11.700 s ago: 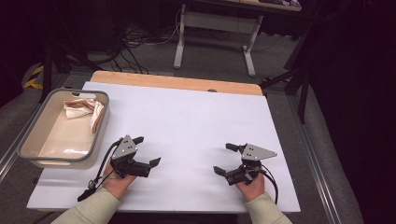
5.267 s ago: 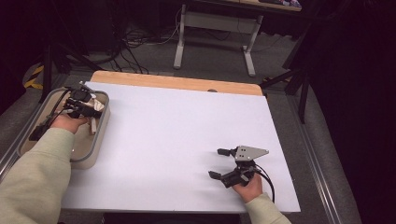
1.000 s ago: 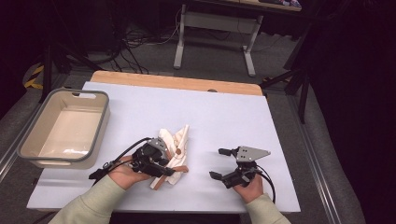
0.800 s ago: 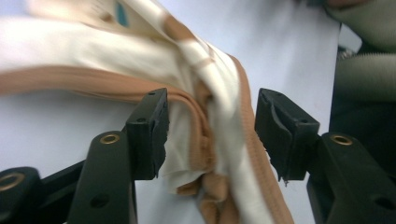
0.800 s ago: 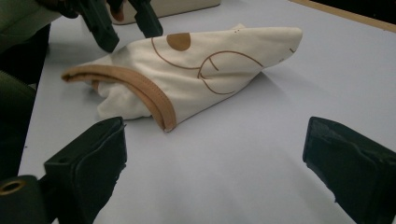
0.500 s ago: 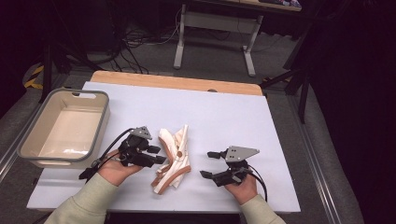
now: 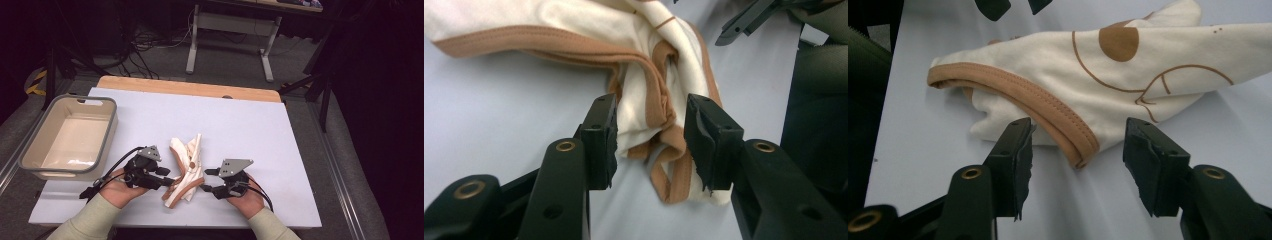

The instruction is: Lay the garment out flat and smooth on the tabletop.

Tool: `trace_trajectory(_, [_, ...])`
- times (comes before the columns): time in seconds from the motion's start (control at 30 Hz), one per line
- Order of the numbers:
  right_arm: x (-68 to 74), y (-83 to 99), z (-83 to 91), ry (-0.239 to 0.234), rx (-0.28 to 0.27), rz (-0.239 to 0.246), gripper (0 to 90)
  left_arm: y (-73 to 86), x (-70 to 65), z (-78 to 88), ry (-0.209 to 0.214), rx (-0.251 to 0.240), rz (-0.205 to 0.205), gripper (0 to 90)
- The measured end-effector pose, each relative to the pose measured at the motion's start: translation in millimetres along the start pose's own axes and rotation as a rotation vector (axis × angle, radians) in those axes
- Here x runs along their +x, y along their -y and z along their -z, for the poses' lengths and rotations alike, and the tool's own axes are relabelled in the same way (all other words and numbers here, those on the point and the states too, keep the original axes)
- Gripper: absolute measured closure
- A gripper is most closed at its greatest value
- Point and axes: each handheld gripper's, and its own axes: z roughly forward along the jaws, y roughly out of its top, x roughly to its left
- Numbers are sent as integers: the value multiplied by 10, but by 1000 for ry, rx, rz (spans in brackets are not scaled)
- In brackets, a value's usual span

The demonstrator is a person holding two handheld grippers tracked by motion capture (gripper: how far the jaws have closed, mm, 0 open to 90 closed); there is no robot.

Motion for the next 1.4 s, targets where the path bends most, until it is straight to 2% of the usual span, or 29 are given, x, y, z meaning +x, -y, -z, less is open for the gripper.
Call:
trace_trajectory(0.1, [-1, -28, -70, 5, 17, 22, 441, 52, 38, 21, -6, -4, 21, 571])
trace_trajectory(0.17, [-4, -49, -111, 3, 32, 30, 473, 74, 57, 31, -6, -9, 30, 570])
trace_trajectory(0.27, [-4, -85, -143, 20, 52, 39, 645, 86, 60, 49, -10, -20, 38, 565])
trace_trajectory(0.33, [0, -119, -119, 25, 36, 43, 765, 91, 57, 57, -11, -27, 41, 561])
trace_trajectory(0.4, [-13, -179, -68, 40, 18, 28, 841, 97, 61, 61, -12, -32, 42, 559])
trace_trajectory(0.47, [-23, -196, -40, 37, 8, 25, 850, 98, 64, 68, -13, -37, 43, 559])
trace_trajectory(0.6, [-11, -272, 135, 52, -59, 11, 854, 101, 64, 80, -15, -49, 45, 559])
trace_trajectory(0.77, [-47, -335, 332, 96, -129, -6, 854, 98, 45, 36, 0, -44, 46, 552])
trace_trajectory(0.97, [-241, -263, 449, 115, -177, -95, 855, 90, -28, -179, 22, -3, 3, 539])
trace_trajectory(1.07, [-310, -238, 527, 146, -211, -134, 855, 98, -34, -241, 27, 17, -3, 535])
trace_trajectory(1.13, [-372, -204, 534, 195, -189, -156, 854, 101, -30, -238, 27, 14, 2, 535])
trace_trajectory(1.17, [-446, -142, 495, 258, -125, -171, 853, 102, -28, -222, 24, 15, 5, 535])
trace_trajectory(1.2, [-446, -142, 495, 258, -125, -171, 853, 103, -25, -212, 26, 5, 7, 535])
trace_trajectory(1.27, [-519, -57, 433, 302, -46, -190, 850, 104, -14, -190, 23, -4, 8, 536])
trace_trajectory(1.33, [-583, 23, 380, 298, 9, -233, 832, 109, -3, -181, 23, -10, 17, 536])
trace_trajectory(1.4, [-618, 71, 379, 274, 27, -264, 714, 111, 7, -173, 22, -7, 18, 536])
